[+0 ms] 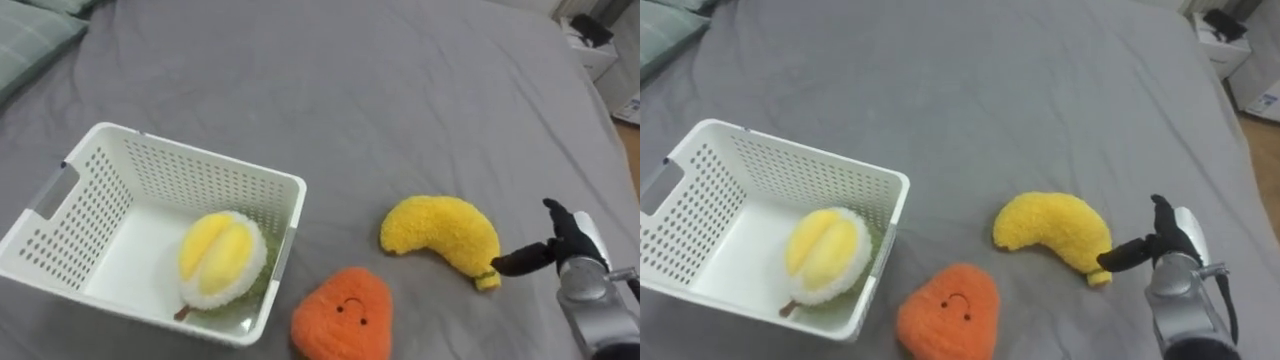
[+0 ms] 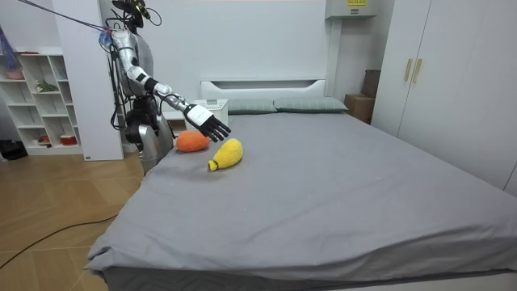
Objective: Collect toys from the bed
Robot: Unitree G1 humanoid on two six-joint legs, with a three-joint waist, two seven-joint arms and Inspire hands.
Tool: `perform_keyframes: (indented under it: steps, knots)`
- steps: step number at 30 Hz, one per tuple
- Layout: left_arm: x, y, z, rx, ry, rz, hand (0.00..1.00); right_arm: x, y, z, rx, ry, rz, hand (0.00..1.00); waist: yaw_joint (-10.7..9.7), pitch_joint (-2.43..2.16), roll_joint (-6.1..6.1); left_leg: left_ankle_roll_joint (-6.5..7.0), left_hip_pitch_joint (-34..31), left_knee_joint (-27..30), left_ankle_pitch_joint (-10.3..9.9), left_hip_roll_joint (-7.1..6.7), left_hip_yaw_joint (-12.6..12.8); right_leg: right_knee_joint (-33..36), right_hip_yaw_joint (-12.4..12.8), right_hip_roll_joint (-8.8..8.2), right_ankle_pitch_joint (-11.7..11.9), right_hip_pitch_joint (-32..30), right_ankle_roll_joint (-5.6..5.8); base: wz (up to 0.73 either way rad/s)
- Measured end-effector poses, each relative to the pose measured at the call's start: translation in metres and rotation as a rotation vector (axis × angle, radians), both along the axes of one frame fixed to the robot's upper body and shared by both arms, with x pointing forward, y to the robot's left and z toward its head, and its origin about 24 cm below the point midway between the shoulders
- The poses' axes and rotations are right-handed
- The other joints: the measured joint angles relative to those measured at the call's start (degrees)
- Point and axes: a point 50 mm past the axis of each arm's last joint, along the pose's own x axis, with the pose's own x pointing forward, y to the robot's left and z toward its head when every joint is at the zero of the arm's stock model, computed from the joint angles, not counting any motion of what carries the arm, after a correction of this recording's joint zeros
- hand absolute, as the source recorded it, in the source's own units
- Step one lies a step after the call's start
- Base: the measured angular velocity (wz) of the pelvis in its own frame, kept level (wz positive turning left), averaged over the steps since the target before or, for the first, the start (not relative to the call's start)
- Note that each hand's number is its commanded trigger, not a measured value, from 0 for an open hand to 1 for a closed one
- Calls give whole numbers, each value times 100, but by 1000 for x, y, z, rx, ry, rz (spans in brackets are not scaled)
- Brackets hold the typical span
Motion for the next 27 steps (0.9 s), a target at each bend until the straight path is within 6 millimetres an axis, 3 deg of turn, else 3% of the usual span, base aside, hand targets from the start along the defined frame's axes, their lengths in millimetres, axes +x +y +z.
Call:
perform_keyframes:
  steps: [8, 11, 24, 25, 26, 27]
  knots:
    - [23, -12, -1, -59, -70, -44, 0, 16, 8, 4, -77, 24, 82, 0, 180, 61, 148, -4, -525, 89, 49, 13, -33, -8, -124, -37, 37, -483, -21, 2]
    - [29, -14, -1, -64, -78, -74, 0, 12, 10, -2, -97, 53, 116, 0, 293, 57, 228, -5, -611, 85, 51, 13, -44, -12, -145, -38, 37, -562, -22, 1]
    - [21, -14, -4, -92, -61, -33, 0, 19, 6, 9, -200, -15, 94, 0, 513, 75, 270, -1, -782, 75, 78, -6, -103, -10, -232, -59, 37, -715, -22, 2]
    - [20, -14, -5, -95, -59, -27, 0, 20, 6, 11, -215, -22, 97, 93, 535, 78, 273, -2, -787, 74, 80, -8, -115, -9, -246, -60, 37, -715, -22, 7]
    - [20, -14, -5, -97, -63, -23, 0, 21, 6, 12, -221, -29, 94, 100, 550, 79, 275, -3, -800, 74, 85, -12, -145, -8, -274, -64, 37, -715, -22, 14]
    - [21, -15, -5, -99, -65, -21, 0, 22, 6, 12, -224, -32, 93, 100, 550, 83, 280, -4, -819, 74, 94, -21, -188, -9, -314, -70, 37, -716, -22, 16]
